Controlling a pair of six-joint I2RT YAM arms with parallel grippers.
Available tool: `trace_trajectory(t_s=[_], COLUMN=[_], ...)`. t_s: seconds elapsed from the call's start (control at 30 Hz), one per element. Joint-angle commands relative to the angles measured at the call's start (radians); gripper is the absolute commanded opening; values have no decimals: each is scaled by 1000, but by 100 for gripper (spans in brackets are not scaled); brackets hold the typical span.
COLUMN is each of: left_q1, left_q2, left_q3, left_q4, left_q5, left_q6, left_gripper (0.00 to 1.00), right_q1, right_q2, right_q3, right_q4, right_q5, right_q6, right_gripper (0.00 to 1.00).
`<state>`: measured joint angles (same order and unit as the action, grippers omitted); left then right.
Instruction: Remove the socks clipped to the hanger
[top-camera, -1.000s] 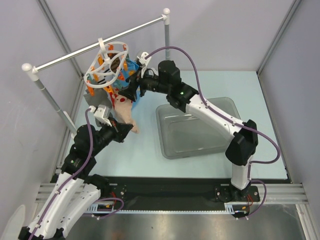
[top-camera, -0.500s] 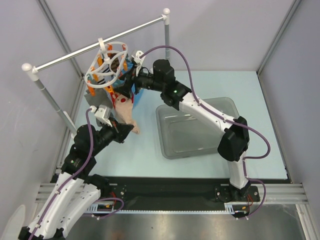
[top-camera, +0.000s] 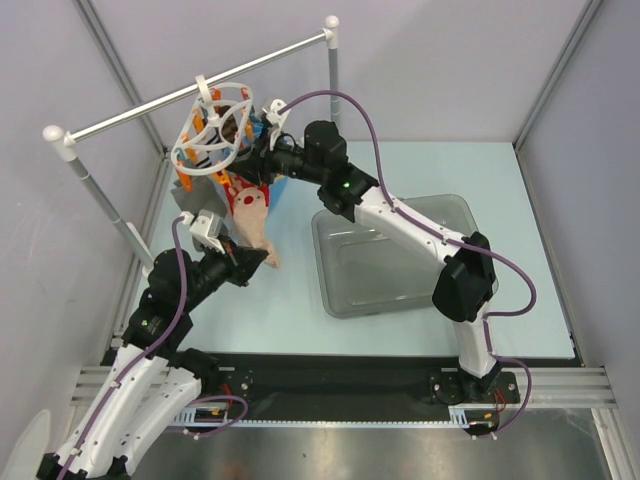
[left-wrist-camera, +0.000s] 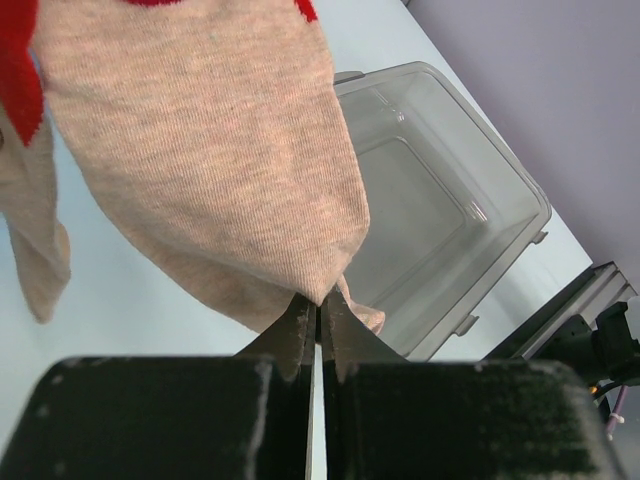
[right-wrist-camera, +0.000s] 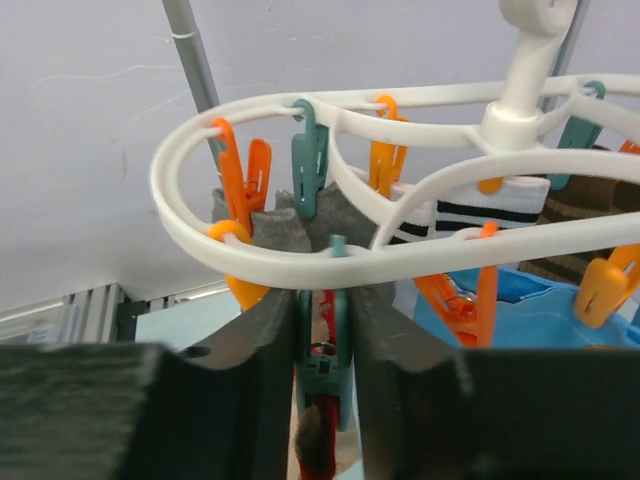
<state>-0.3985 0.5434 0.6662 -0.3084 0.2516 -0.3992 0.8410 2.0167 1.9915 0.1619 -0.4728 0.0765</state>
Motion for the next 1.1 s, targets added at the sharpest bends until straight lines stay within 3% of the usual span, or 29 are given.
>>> trace_trajectory(t_s=[0.0,0.17,0.27,0.3,0.33,0.43,0.5,0.63,0.73,0.9,1.07], left_q1=[6,6,6,7,6,7,6,7,7,7,7], left_q2=[3,1,1,0,-2,-8,-10,-10,-8,-10,-17], left_q3=[-8,-8,-8,-10,-10,-13,-16,-16,-14,-19,-34], left_q4=[45,40,40,41,45,63,75,86,89,109,152], left_q5=[26,21,26,31,44,74,100,156,169,227,296], left_q6=[14,13,13,14,14,17,16,16,17,13,-23], left_gripper=[0,0,0,0,0,0,0,0,0,0,0], right_q1=[9,9,9,9,9,6,0,-22,-23,-14,53], right_q2=[-15,-32,-41,-45,-50,-81,-116,-248,-372,-596,-728], right_q3=[15,-13,-19,-20,-20,-55,-95,-335,-463,-736,-878], right_q4=[64,65,62,56,41,13,13,59,73,44,-54], right_q5=[46,37,37,37,39,43,37,30,37,-3,2], right_q6=[0,3,12,14,16,25,42,42,-3,-73,-214], right_gripper=[24,1,0,4,21,46,54,74,80,81,82])
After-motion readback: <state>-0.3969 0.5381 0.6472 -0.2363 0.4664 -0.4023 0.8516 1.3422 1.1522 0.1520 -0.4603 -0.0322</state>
